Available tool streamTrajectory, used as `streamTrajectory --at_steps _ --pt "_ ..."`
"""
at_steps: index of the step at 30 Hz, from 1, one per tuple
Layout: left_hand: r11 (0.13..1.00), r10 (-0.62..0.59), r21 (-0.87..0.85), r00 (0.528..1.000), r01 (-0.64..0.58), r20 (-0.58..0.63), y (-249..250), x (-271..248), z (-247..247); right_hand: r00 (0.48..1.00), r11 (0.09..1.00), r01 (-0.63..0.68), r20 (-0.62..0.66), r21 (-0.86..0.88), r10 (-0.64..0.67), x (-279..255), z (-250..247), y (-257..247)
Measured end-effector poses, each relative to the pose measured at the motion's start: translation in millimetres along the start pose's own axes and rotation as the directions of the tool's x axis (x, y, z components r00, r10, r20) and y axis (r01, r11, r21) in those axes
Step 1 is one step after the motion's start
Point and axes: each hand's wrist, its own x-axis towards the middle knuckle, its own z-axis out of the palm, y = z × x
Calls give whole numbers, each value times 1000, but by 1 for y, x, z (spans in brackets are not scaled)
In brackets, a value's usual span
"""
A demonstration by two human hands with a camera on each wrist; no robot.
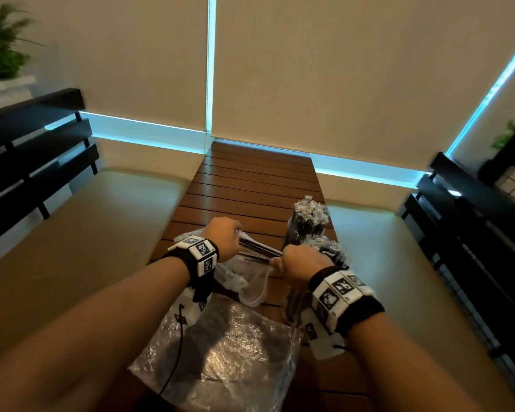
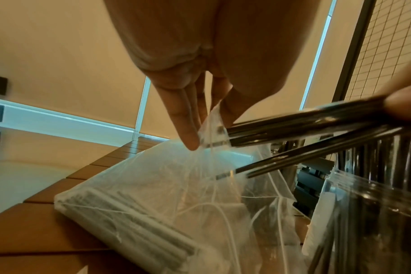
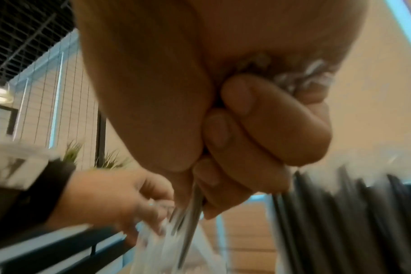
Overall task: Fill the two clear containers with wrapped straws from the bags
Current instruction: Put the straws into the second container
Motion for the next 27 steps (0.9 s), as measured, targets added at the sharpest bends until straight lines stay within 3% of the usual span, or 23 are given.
streamTrajectory --at_steps 4,7,9,11,12,13,15,17,18,24,25,27 --pt "996 -55 78 995 48 84 4 -5 -1 999 999 41 -18 36 -40 -40 -27 32" --pt "992 -115 73 985 106 130 12 -9 -4 990 988 64 -132 139 -46 -64 -46 40" --pt "993 -121 7 987 121 106 24 -13 -8 966 978 102 -254 182 -53 -69 -50 39" --pt "978 -54 -196 996 67 70 45 -21 -16 922 957 157 -382 243 -54 -66 -42 34" --pt "928 15 -372 996 18 84 58 -26 -22 896 945 176 -442 277 -38 -64 -36 32" --pt "822 104 -569 989 -24 109 71 -33 -30 873 934 189 -487 305 -17 -60 -29 29" --pt "536 231 -844 966 -28 115 94 -46 -46 837 910 230 -547 346 -4 -51 -12 22" --pt "318 220 -948 970 26 101 111 -58 -57 807 859 319 -590 401 -25 -44 2 12" --pt "264 174 -963 980 51 99 117 -61 -59 795 836 362 -605 413 -45 -40 6 8" --pt "254 -142 -965 989 68 32 124 -54 -55 789 817 473 -571 330 -227 -36 2 -6" --pt "288 -164 -956 986 49 2 124 -53 -54 796 831 475 -544 289 -266 -37 0 -4" --pt "461 -150 -887 981 -43 -125 123 -50 -55 814 861 448 -507 239 -283 -40 -8 4"
